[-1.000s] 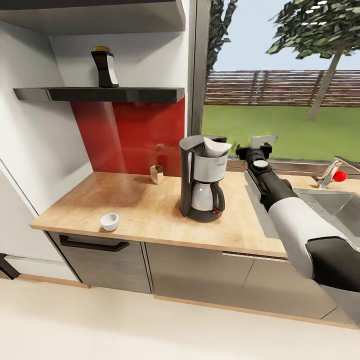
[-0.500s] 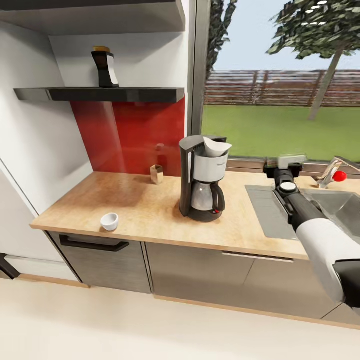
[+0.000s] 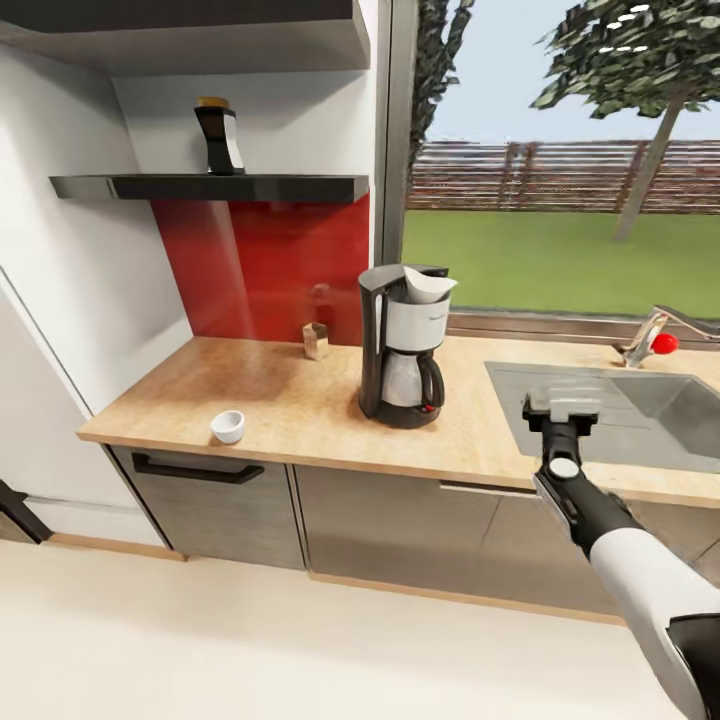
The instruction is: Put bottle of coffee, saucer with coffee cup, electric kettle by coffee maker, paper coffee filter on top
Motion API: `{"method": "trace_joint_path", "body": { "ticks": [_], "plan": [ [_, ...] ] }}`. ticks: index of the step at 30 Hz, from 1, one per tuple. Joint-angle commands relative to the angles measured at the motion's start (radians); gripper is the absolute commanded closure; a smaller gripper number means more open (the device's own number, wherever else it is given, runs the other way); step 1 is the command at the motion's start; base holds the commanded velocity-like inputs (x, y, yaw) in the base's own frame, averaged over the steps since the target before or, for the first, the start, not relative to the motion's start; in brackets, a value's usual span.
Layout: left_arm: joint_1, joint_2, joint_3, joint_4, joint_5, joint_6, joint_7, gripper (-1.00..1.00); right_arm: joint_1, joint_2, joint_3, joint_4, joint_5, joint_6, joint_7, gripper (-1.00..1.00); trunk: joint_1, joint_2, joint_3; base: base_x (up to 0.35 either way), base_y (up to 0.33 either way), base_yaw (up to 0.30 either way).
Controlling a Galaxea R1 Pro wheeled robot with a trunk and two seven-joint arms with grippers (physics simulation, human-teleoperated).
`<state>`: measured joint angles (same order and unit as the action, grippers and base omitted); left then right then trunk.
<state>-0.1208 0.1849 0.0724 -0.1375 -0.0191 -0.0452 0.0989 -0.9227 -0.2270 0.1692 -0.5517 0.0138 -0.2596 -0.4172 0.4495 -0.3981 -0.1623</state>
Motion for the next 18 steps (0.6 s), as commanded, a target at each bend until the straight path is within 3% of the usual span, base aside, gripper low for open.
{"method": "trace_joint_path", "body": {
  "ticks": [1,7,11,14,18],
  "plan": [
    [-0.001,-0.001,0.007,0.001,-0.002,-0.004,0.0,-1.0,0.026,0.009,0.009,0.002,0.003,-0.047,-0.048,-1.0,0.0,-0.002,-0.002,-0.019,0.0,0.0],
    [-0.002,0.0,0.007,0.001,-0.002,-0.004,-0.001,-1.0,0.126,0.075,0.009,0.032,0.007,-0.226,-0.19,-1.0,0.0,-0.002,-0.002,-0.008,0.0,0.0],
    [-0.002,0.002,0.006,0.001,-0.002,-0.004,-0.001,-1.0,0.174,0.094,0.009,0.067,0.009,-0.362,-0.284,-1.0,0.0,-0.002,-0.002,-0.001,0.0,0.0],
    [-0.002,0.001,0.006,0.001,-0.002,-0.004,-0.001,-1.0,0.203,0.107,0.01,0.147,0.009,-0.532,-0.349,-1.0,0.0,-0.002,-0.002,0.0,0.0,0.0],
    [-0.002,0.0,0.007,0.001,-0.002,-0.004,-0.001,-1.0,0.222,0.16,0.01,0.312,0.009,-0.756,-0.364,-1.0,0.0,-0.002,-0.002,0.0,0.0,0.0]
  ]
}}
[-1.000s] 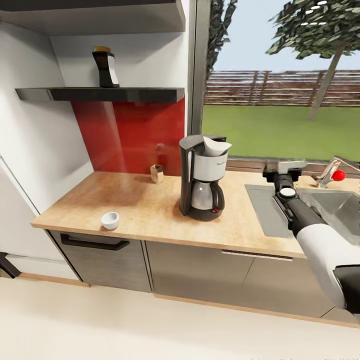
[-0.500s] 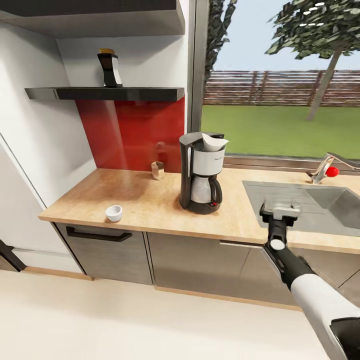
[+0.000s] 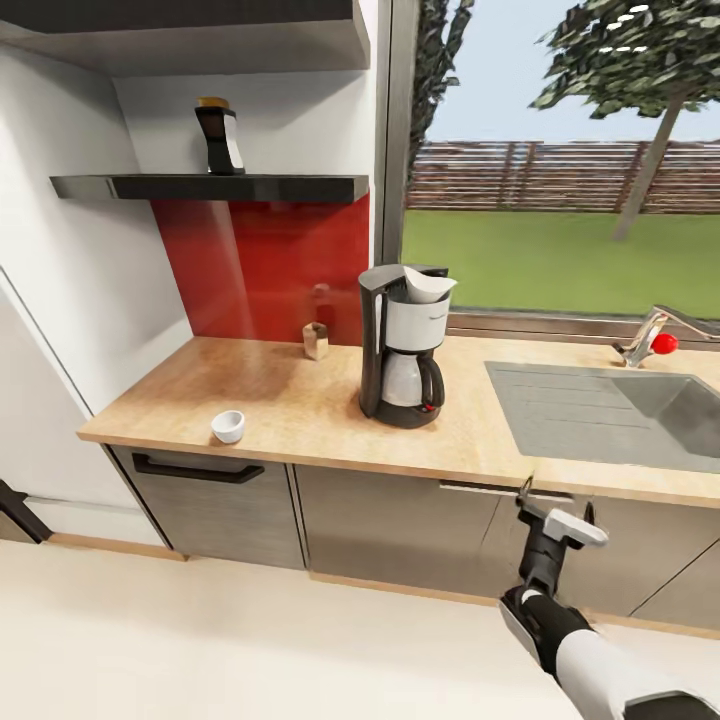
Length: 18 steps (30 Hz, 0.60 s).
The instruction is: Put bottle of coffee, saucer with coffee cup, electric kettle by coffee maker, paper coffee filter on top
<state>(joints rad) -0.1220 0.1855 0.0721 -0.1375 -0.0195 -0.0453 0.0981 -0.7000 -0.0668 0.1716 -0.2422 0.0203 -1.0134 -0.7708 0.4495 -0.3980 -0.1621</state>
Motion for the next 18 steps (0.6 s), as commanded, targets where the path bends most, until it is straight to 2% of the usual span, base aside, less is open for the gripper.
{"method": "trace_joint_path", "body": {
  "ticks": [1,3,10,16,18],
  "plan": [
    [-0.001,-0.001,0.007,0.001,-0.002,-0.004,0.0,-1.0,0.0,0.008,0.007,0.021,0.003,-0.027,-0.011,-1.0,0.001,-0.002,-0.002,0.0,0.0,0.0],
    [-0.001,-0.002,0.007,0.001,-0.002,-0.004,0.0,-1.0,0.004,0.025,0.007,0.077,0.002,-0.034,-0.014,-1.0,0.001,-0.002,-0.002,0.0,0.0,0.0],
    [-0.001,-0.004,0.006,0.001,-0.002,-0.004,0.0,-1.0,0.028,0.042,0.007,0.187,0.0,-0.034,-0.016,-1.0,0.001,-0.002,-0.002,0.0,0.0,0.0],
    [-0.001,-0.006,0.006,0.001,-0.002,-0.004,-0.001,-1.0,0.122,0.06,0.008,0.214,0.0,-0.034,-0.012,-1.0,0.001,-0.002,-0.002,0.0,0.0,0.0],
    [-0.001,-0.008,0.006,0.001,-0.002,-0.004,-0.001,-1.0,0.169,0.075,0.008,0.216,0.0,-0.034,-0.011,-1.0,0.001,-0.002,-0.002,0.0,0.0,0.0]
  ]
}}
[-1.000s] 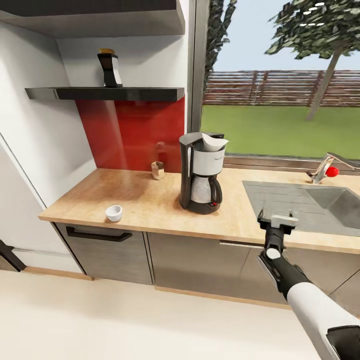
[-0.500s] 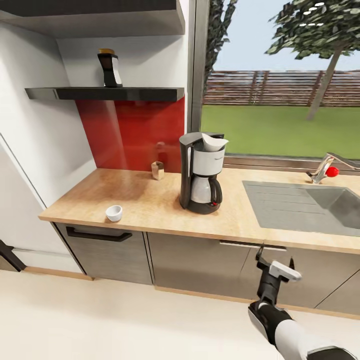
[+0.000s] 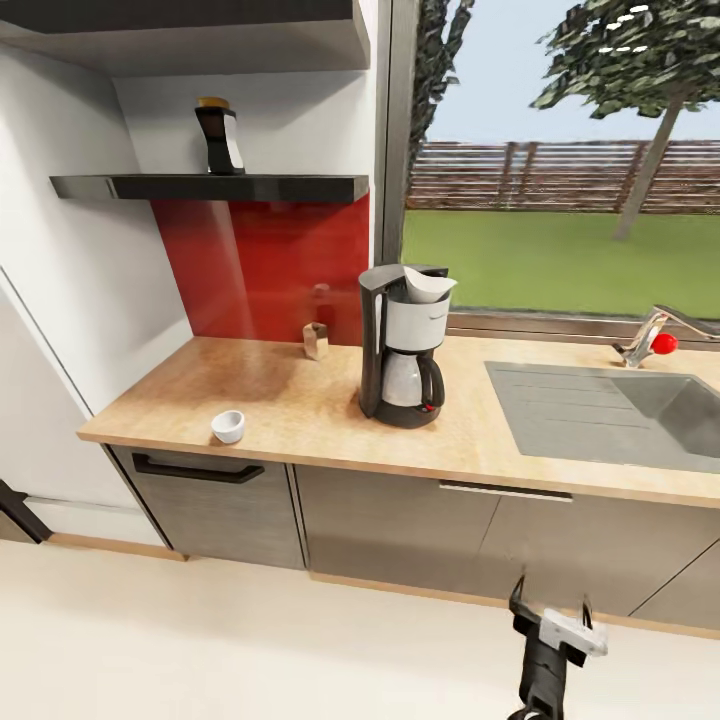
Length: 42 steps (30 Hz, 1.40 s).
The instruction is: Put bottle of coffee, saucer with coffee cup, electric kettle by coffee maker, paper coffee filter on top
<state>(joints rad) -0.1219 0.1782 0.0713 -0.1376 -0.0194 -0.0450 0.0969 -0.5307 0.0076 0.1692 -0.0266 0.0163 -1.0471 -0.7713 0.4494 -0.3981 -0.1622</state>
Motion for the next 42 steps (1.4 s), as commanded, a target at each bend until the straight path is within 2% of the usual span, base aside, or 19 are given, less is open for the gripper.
{"method": "trace_joint_path", "body": {
  "ticks": [1,7,9,12,16,21,22,24,27,30,33,42],
  "plan": [
    [-0.001,-0.001,0.007,0.001,-0.002,-0.004,0.0,-1.0,0.011,0.005,0.01,0.001,0.004,0.0,-0.01,-1.0,0.001,-0.002,-0.002,0.0,0.0,0.0],
    [-0.001,-0.002,0.007,0.001,-0.002,-0.004,0.0,-1.0,0.113,0.037,0.01,0.003,0.004,0.014,0.0,-1.0,0.001,-0.002,-0.002,0.0,0.0,0.0],
    [-0.001,-0.002,0.006,0.001,-0.001,-0.004,0.0,-1.0,0.125,0.045,0.01,0.004,0.004,0.071,0.017,-1.0,0.001,-0.002,-0.002,0.0,0.0,0.0],
    [-0.001,-0.004,0.006,0.0,-0.001,-0.004,0.0,-1.0,0.134,0.052,0.01,0.003,0.003,0.186,0.078,-1.0,0.001,-0.002,-0.002,0.0,0.0,0.0],
    [-0.001,-0.005,0.006,-0.007,-0.002,-0.003,0.0,-1.0,0.137,0.054,0.008,0.001,0.001,0.356,0.211,-1.0,0.001,-0.002,-0.002,0.0,0.0,0.0],
    [-0.001,-0.004,0.005,-0.012,-0.003,-0.002,0.0,-1.0,0.138,0.047,0.001,-0.004,-0.025,0.672,0.456,-1.0,0.001,-0.002,-0.002,0.0,0.0,0.0],
    [-0.001,-0.004,0.005,-0.012,-0.003,-0.002,0.0,-1.0,0.138,0.045,0.001,-0.005,-0.029,0.703,0.483,-1.0,0.001,-0.002,-0.002,0.0,0.0,0.0],
    [-0.001,-0.004,0.004,-0.012,-0.004,-0.001,0.0,-1.0,0.138,0.038,0.0,-0.006,-0.044,0.819,0.588,-1.0,0.001,-0.002,-0.002,0.0,0.0,0.0],
    [-0.001,-0.003,0.004,-0.012,-0.004,-0.001,0.002,-1.0,0.138,0.034,0.001,-0.007,-0.05,0.919,0.699,-1.0,0.001,-0.002,-0.002,0.0,0.0,0.0],
    [-0.001,-0.003,0.005,-0.012,-0.004,-0.001,0.002,-1.0,0.138,0.025,0.001,-0.01,-0.052,0.954,0.743,-1.0,0.001,-0.002,-0.002,0.0,0.0,0.0],
    [-0.001,-0.003,0.005,-0.011,-0.004,-0.001,0.004,-1.0,0.138,0.0,0.001,-0.025,-0.053,0.977,0.774,-1.0,0.001,-0.002,-0.002,0.0,0.0,0.0],
    [-0.001,-0.003,0.007,-0.011,-0.002,-0.003,0.004,-1.0,0.138,-0.002,0.003,-0.029,-0.054,0.982,0.77,-1.0,0.001,-0.002,-0.002,0.0,0.0,0.0]
  ]
}}
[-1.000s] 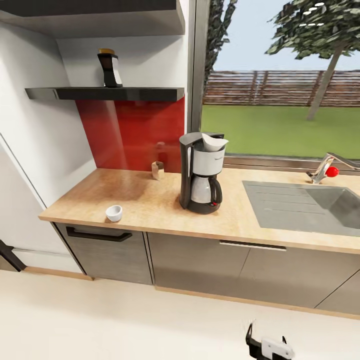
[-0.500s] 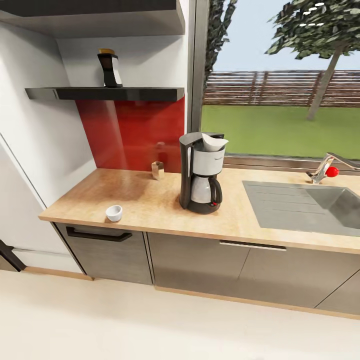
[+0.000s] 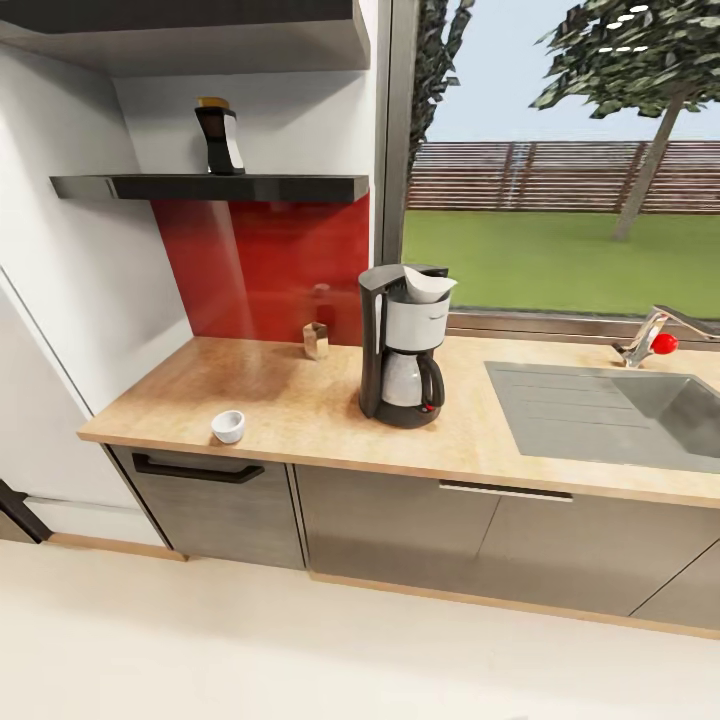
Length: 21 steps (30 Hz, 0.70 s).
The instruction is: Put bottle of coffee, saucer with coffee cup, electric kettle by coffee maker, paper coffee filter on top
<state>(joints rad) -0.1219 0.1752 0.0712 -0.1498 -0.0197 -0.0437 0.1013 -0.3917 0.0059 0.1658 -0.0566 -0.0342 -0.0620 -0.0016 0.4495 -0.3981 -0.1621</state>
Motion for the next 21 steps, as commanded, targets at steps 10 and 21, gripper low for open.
{"method": "trace_joint_path", "body": {
  "ticks": [10,21],
  "plan": [
    [-0.002,-0.001,0.008,0.0,-0.001,-0.005,0.0,-1.0,-0.001,0.003,0.008,0.001,-0.003,-0.006,-0.001,-1.0,0.001,-0.002,-0.002,0.0,0.0,0.0],
    [-0.004,0.0,0.009,-0.001,0.0,-0.004,0.0,-1.0,-0.001,0.003,0.008,0.003,-0.003,-0.005,0.0,-1.0,0.001,-0.002,-0.002,0.0,0.126,-0.179]
  ]
}}
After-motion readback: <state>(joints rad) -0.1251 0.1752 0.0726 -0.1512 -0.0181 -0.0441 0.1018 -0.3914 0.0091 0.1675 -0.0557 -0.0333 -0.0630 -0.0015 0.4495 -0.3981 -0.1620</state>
